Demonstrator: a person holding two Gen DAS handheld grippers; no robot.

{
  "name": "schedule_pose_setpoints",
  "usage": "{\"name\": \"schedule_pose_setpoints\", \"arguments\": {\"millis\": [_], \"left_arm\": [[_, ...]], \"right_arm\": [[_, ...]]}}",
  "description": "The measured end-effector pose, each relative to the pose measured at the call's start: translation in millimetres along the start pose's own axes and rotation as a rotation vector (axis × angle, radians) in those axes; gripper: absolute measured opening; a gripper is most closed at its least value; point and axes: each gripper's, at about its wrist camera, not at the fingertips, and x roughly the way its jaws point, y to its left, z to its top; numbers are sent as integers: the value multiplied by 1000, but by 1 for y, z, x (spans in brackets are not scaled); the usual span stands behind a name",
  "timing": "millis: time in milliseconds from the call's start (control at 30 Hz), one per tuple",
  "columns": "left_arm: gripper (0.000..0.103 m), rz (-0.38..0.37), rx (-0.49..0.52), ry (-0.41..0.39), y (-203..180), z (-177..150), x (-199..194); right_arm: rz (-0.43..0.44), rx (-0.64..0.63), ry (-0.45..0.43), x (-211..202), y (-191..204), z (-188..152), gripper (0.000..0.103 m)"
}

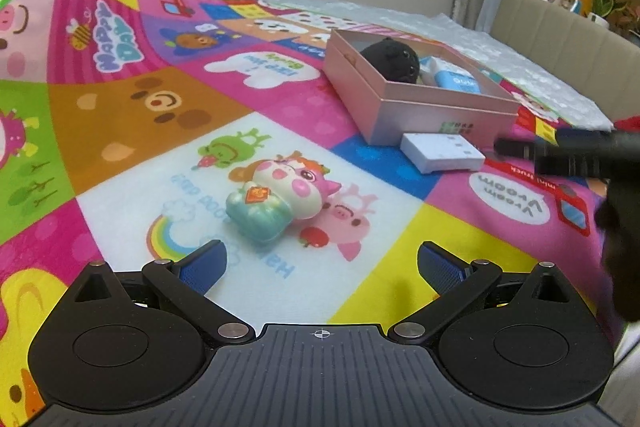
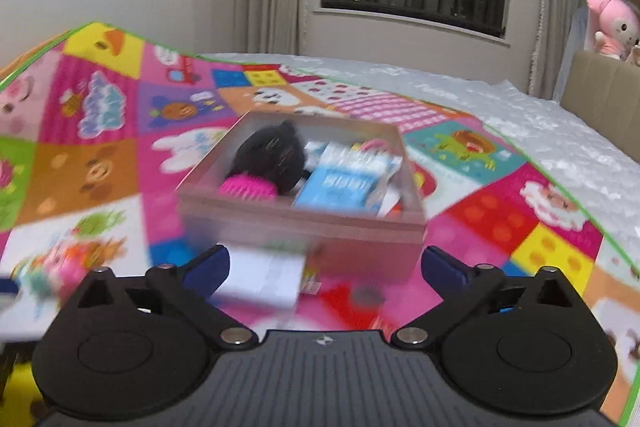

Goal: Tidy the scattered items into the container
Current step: 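Release the blue packet in the pink box and withdraw the right tool, then move the right tool to the small white box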

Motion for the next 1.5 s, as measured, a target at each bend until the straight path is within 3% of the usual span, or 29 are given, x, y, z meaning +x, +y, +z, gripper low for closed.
{"name": "schedule_pose_setpoints", "arguments": {"millis": [267,400,500,600,700,733,1133,1367,1500], "left_arm": [[103,22,38,-17,-6,-1,3],[103,75,71,-52,-5,2,8],[103,67,47,-40,0,5,17],[103,-11,44,-41,-3,8,22],[103,-137,36,-37,-9,10,22],[103,-142,38,-44,-11,10,21],[103,31,149,-121,-13,13,37],[103,49,135,-139,-5,3,52],[103,32,99,-153,2,3,52]], "right_arm": [[-50,-67,15,-4,20,-56,103],[-46,-48,15,-2,18,-58,103],[-28,-11,25,1,13,-60,103],[-26,-4,23,1,12,-61,103],[-31,-8,20,1,14,-62,103],[-31,-8,19,1,14,-62,103],[-25,-1,23,2,13,-62,103],[59,106,90,7,-6,-58,103],[41,34,122,8,3,-48,103]]}}
